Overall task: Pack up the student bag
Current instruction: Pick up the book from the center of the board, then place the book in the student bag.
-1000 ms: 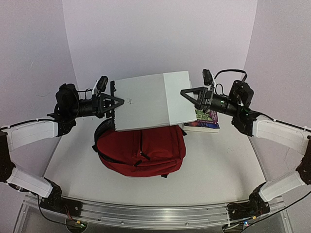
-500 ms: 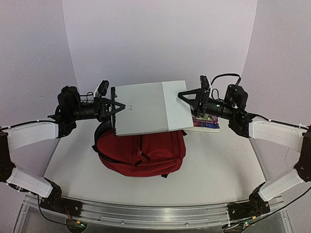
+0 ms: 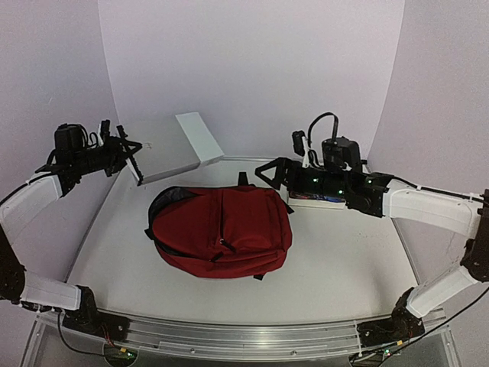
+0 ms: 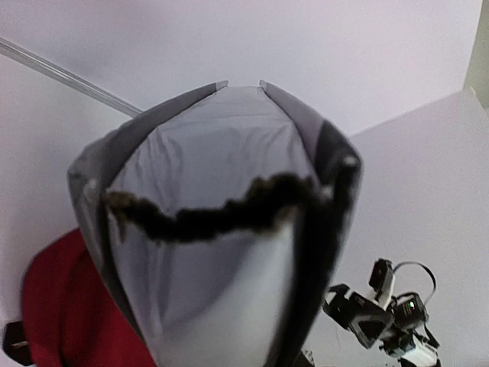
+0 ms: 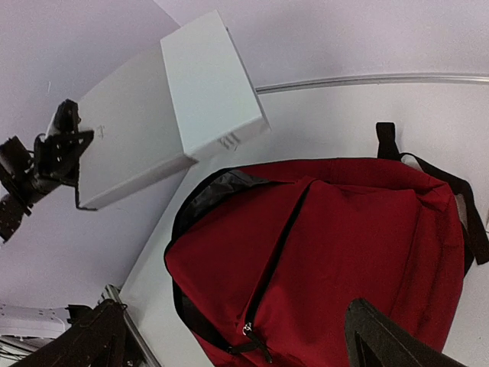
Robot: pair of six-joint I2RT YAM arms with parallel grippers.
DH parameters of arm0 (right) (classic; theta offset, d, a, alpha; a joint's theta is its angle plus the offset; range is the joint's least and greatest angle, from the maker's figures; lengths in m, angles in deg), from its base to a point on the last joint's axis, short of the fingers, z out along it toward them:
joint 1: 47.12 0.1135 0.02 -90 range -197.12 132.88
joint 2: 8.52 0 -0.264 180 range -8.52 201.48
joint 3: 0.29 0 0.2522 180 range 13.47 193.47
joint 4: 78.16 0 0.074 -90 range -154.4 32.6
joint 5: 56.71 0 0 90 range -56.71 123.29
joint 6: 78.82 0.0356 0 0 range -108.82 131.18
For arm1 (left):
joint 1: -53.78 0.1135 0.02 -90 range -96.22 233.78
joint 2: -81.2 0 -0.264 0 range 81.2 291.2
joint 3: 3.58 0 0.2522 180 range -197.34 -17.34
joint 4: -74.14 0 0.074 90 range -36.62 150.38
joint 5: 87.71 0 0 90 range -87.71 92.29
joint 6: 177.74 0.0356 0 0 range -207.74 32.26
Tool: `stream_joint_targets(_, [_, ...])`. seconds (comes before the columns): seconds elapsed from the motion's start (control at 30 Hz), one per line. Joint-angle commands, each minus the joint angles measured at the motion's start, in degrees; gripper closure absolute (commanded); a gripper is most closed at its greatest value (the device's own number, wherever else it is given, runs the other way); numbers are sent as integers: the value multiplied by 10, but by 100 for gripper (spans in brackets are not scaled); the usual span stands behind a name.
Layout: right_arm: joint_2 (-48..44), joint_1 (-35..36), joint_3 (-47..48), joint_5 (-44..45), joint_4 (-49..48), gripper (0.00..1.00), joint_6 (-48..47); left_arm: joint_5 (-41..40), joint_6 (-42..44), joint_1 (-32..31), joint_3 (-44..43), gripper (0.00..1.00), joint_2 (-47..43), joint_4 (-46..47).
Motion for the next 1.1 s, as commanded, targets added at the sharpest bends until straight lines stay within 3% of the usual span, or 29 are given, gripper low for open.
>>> stream_joint_targets(0.0, [72, 79, 90, 115, 67, 3, -79, -15, -9, 95, -21, 83, -37, -21])
stream_joint_targets(0.17, [222, 193, 232, 189, 144, 4, -129, 4, -42, 141, 1, 85, -27, -8])
stream_joint_targets(0.37, [384, 246, 386, 192, 160, 9, -157, -27, -6, 143, 10, 85, -66, -51])
stream_joint_targets(0.6, [505, 251, 509, 218, 194, 11, -210, -35, 39, 142, 4, 84, -98, -128])
stream_joint_targets(0.9, [590, 251, 581, 223, 223, 21, -257, -24, 54, 142, 0, 84, -105, -161])
stream_joint_targets(0.97, [602, 251, 594, 213, 223, 25, -268, -25, 61, 142, -5, 84, -106, -174])
stream_joint_targets(1.07, [616, 251, 615, 197, 223, 41, -282, -26, 70, 142, -10, 84, -106, -190])
